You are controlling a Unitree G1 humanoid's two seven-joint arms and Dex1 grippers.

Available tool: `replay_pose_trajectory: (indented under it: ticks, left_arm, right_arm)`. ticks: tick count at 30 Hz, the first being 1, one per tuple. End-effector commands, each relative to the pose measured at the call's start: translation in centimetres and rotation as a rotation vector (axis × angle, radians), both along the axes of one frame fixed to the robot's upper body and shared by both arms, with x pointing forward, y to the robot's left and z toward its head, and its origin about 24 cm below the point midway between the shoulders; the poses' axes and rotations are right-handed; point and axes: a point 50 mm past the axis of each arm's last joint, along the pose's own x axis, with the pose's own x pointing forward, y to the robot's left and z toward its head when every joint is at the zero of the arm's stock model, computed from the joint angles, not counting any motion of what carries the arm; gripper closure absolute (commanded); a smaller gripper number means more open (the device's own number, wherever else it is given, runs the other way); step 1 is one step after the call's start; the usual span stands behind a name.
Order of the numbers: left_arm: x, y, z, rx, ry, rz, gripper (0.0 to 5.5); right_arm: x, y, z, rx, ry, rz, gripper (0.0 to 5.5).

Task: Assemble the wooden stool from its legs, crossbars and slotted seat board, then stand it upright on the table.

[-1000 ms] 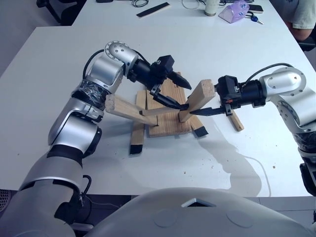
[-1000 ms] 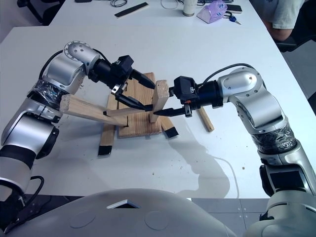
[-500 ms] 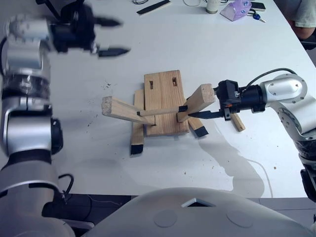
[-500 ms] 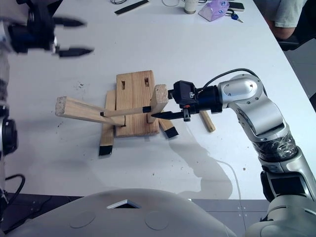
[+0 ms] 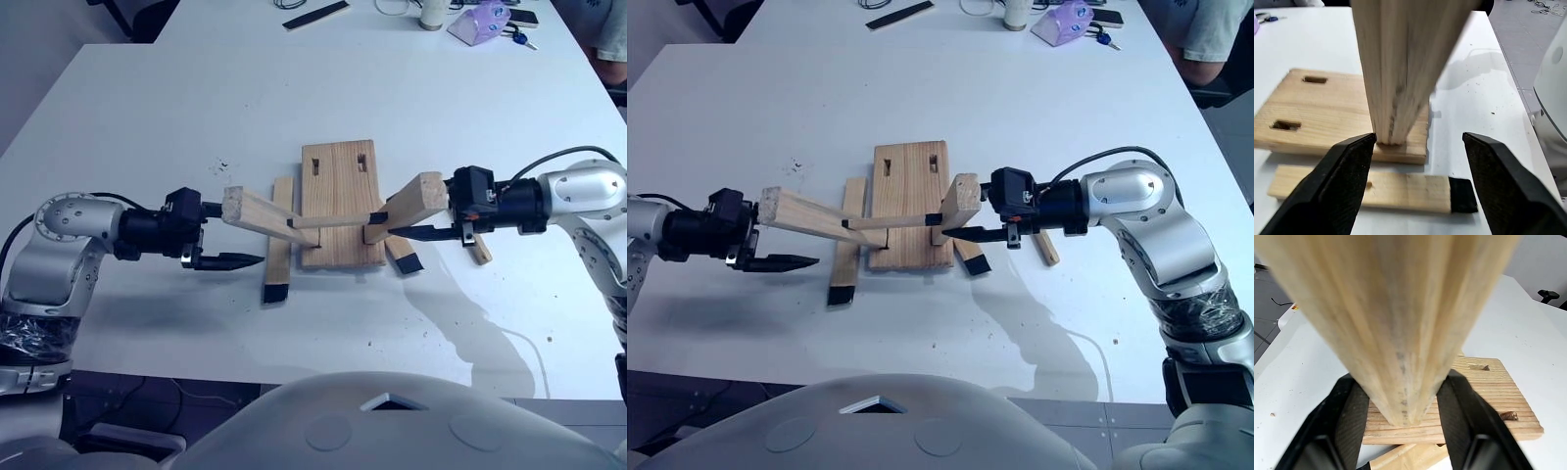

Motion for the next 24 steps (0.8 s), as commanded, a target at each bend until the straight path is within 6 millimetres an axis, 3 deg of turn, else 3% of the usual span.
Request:
replay_pose_trajectory:
  ticks: [1, 6, 14, 24]
  left_arm:
    - [-0.2, -2.0, 0.6, 0.018, -0.019, -0.092, 2.21]
    - [-0.6, -5.5, 1.9, -0.027, -0.045, -0.218, 2.21]
    - [0.6, -9.0, 2.5, -0.065, -0.091, -0.290, 2.21]
    - [0.8, -12.5, 5.5, -0.110, -0.169, -0.432, 2.21]
  right_arm:
    - [-0.3, -0.1, -2.8, -0.099, 0.154, -0.006, 3.51]
    - [0.3, 1.4, -3.3, -0.098, 0.158, 0.037, 3.51]
    - [0.5, 3.5, -4.7, -0.113, 0.209, 0.110, 3.51]
    - [0.7, 7.0, -6.2, -0.113, 0.279, 0.205, 3.51]
